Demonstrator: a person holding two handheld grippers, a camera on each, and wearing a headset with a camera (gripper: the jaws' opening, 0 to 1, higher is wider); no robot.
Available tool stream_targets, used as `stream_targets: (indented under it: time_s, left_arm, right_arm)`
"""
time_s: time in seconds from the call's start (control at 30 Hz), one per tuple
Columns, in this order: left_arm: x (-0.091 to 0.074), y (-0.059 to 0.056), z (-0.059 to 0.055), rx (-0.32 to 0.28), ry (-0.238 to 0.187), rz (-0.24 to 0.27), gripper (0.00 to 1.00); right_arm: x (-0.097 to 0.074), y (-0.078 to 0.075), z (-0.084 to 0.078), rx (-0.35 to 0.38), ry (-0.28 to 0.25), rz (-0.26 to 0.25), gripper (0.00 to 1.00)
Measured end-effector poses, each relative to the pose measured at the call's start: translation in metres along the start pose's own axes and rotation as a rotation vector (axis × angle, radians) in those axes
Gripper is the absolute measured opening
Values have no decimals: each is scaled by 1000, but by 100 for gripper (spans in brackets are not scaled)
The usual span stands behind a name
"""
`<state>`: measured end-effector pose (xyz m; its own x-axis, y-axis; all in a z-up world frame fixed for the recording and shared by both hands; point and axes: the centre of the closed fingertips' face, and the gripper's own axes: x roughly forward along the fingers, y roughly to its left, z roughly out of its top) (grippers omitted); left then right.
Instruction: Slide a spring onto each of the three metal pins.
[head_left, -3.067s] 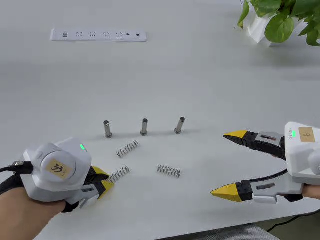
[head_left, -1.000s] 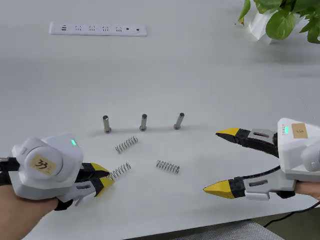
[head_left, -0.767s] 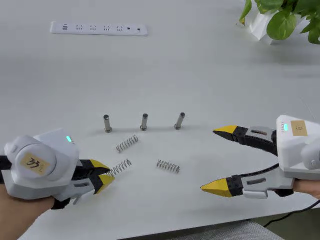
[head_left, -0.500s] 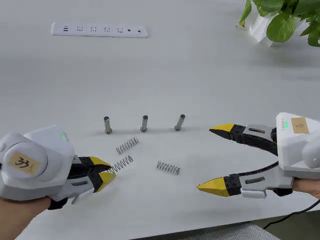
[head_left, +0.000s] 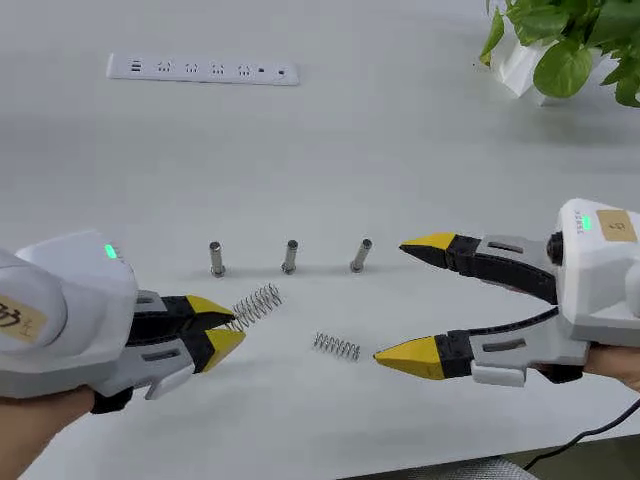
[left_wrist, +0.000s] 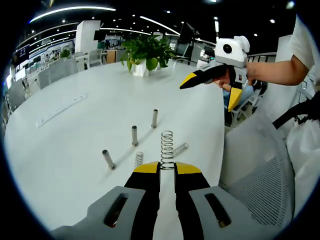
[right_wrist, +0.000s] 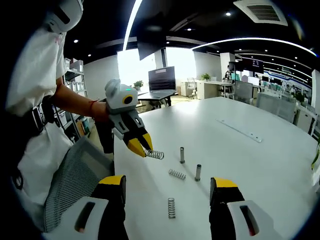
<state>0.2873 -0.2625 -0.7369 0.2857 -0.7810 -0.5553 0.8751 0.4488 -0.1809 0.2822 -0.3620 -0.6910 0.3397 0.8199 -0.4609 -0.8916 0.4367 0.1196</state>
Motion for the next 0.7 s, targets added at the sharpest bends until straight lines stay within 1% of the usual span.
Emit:
stream_targets:
  time_s: [0.13,0.3,0.37,0.4,0.47,0.6,0.63,0.7]
  left_arm:
    - [-3,-2,12,0,-34,-5,7]
    - [-6,-5,22,14,-56,-12,7]
    - [-7,-6,27,18,-69,-15,7]
    - [-8,-7,30,18,-77,-16,7]
    - [-9,-8,36,13,-95,-20,7]
    - [-10,-10,41,15,-111,-25,7]
    - [-10,-11,42,16,-115,-27,7]
    - [-9,-13,44,16,-122,-33,7]
  right_arm:
    - [2,2,15,24,-39,9,64]
    - [4,4,29,47,-77,24,61]
    - [5,5,34,73,-89,35,58]
    - [6,6,38,80,-105,39,58]
    - [7,6,41,103,-123,44,57]
    - [12,7,45,122,-134,47,52]
    - [15,8,45,145,-138,51,51]
    - [17,9,48,163,-157,52,48]
